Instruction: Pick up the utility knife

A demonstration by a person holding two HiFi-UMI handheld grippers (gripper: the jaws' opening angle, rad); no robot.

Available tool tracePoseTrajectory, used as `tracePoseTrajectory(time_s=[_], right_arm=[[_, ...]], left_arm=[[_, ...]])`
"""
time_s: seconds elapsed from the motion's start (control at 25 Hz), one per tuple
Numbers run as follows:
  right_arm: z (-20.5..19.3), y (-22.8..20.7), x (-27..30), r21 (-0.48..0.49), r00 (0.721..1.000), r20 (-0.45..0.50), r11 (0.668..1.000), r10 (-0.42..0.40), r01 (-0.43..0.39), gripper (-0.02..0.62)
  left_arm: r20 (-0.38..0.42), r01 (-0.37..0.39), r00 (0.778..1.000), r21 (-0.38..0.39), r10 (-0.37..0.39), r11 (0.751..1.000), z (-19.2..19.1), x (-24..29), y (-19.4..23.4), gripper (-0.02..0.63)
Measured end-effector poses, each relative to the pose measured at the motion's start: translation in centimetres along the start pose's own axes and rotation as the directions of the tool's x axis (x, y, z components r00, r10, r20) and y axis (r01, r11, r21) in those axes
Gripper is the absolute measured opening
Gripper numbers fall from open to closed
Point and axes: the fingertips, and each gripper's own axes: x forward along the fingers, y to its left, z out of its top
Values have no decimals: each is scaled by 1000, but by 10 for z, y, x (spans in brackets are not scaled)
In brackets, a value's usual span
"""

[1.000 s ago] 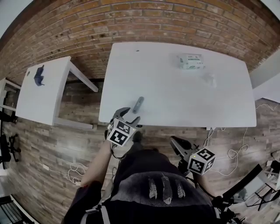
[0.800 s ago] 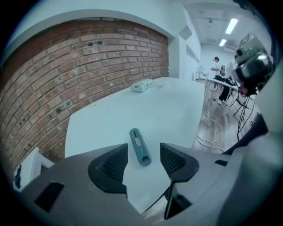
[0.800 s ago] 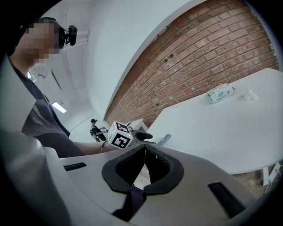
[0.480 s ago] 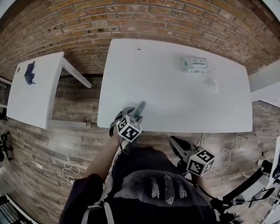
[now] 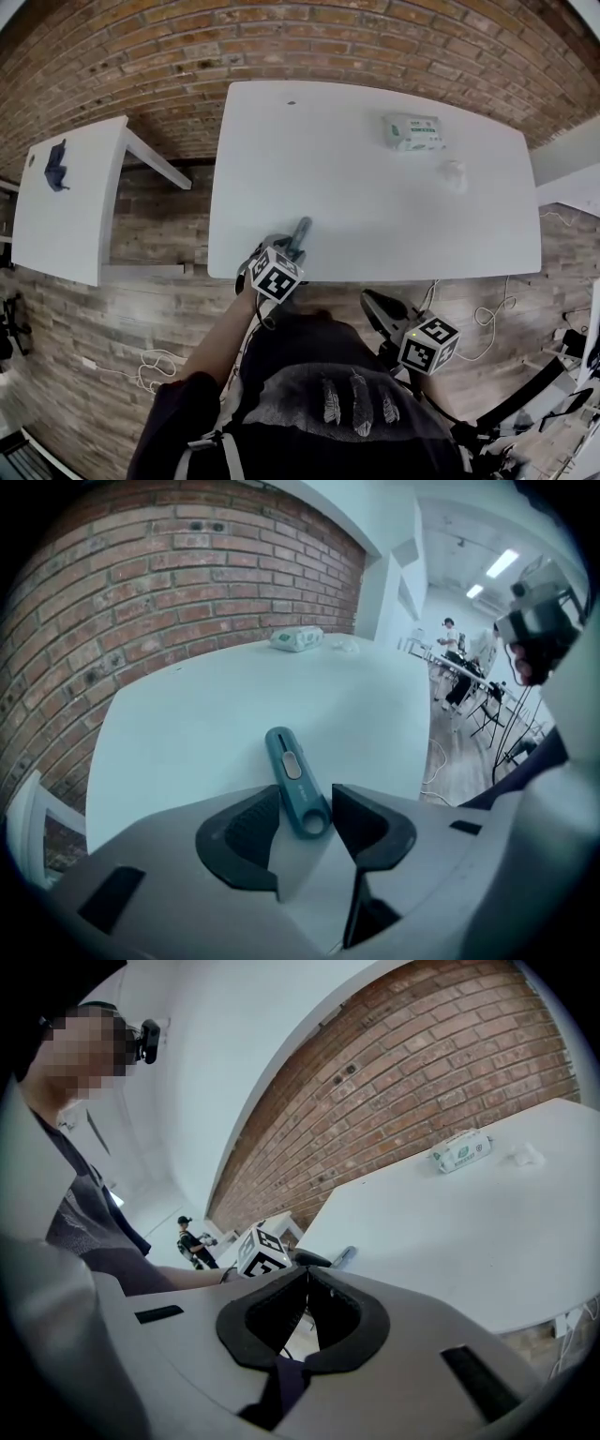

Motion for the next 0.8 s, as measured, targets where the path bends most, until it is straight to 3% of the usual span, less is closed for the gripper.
tracePoseTrajectory(time_s=[0.24, 0.4, 0.52, 0.68, 0.8], right_arm=[[-1, 1, -1, 7, 1000, 14, 1000, -2, 2, 0], [-3, -5, -5, 34, 1000, 28, 999, -9, 8, 0], [-2, -15, -6, 121, 998, 62, 993, 3, -10, 2], [5, -25, -1, 311, 988, 135, 943, 78, -117, 2], [3, -22, 3, 304, 987, 133, 944, 92, -129, 2]], left_arm=[[9, 8, 1000, -15, -8, 1000, -2, -3, 0, 141], [105, -12, 994, -27, 15, 1000, 21, -31, -4, 132], [189, -24, 982, -10, 26, 1000, 48, -58, -11, 124], [171, -49, 984, 40, 41, 998, 55, -57, -16, 117], [225, -6, 974, -25, 12, 1000, 60, -64, -19, 117]])
